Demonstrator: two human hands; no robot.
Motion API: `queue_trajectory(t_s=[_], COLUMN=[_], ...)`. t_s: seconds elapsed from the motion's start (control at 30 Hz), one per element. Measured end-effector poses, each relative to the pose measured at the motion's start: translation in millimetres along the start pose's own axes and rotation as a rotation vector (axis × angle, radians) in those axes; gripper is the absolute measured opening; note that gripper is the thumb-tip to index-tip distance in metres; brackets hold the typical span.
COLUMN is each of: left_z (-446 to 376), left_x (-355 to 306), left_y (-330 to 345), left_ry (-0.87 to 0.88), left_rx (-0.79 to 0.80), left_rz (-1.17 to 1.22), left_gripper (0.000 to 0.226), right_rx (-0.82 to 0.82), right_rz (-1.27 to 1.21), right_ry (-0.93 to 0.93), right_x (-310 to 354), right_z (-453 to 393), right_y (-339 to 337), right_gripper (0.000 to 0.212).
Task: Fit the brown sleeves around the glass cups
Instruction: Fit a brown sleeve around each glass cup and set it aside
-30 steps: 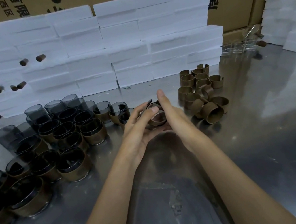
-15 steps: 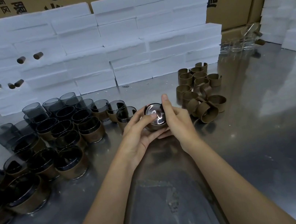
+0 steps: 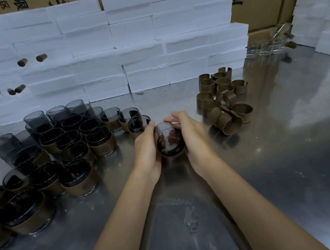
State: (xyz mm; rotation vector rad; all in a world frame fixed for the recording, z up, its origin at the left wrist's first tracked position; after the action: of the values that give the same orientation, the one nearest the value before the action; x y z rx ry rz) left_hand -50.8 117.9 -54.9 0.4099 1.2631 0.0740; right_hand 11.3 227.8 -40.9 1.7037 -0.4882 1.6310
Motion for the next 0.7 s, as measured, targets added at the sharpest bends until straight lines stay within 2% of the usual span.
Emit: queue_trajectory(t_s=[0.07, 0.17, 0.3, 0.5, 0.7], left_z=[3.2, 6.3, 6.9, 4.1, 5.0], left_x=[2.7, 6.1, 8.3, 5.0, 4.0], left_y=[3.3, 6.9, 7.1, 5.4, 10.8], left_ry=[-0.016, -0.012, 0.008, 0.063, 0.055], left_rx=[0.001, -0.018, -0.061, -0.055, -0.011], left_rz=[-0.030, -0.052, -0.075, -0.069, -0.061], left_gripper=[0.025, 0.023, 0.035, 0.051, 0.058], right_rx=[-0.017, -0.066, -0.134, -0.103, -0.018], right_rz=[-0.144, -0.232, -0.178, -0.138, -0.128], right_ry=[0.193, 0.335, 0.301, 0.257, 0.277], right_x=[-12.6, -25.2, -26.1, -23.8, -23.8], right_z=[0.6, 1.3, 3.9, 5.2, 8.0], right_y=[-2.9, -11.1, -13.2, -7.7, -1.5], right_gripper=[0.034, 0.036, 0.029, 0.017, 0.020])
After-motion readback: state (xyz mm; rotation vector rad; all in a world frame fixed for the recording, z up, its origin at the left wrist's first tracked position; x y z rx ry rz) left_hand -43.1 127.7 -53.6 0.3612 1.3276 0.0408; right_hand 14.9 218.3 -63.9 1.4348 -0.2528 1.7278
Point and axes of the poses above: each hand's wrist, its own z-axis away from the middle knuckle, its own y-axis out of the palm, x = y × z, the point moved 10 cm from there along -z, towards the middle knuckle, and after that the axes turned 8 degrees about -x, right-handed, at the moved point
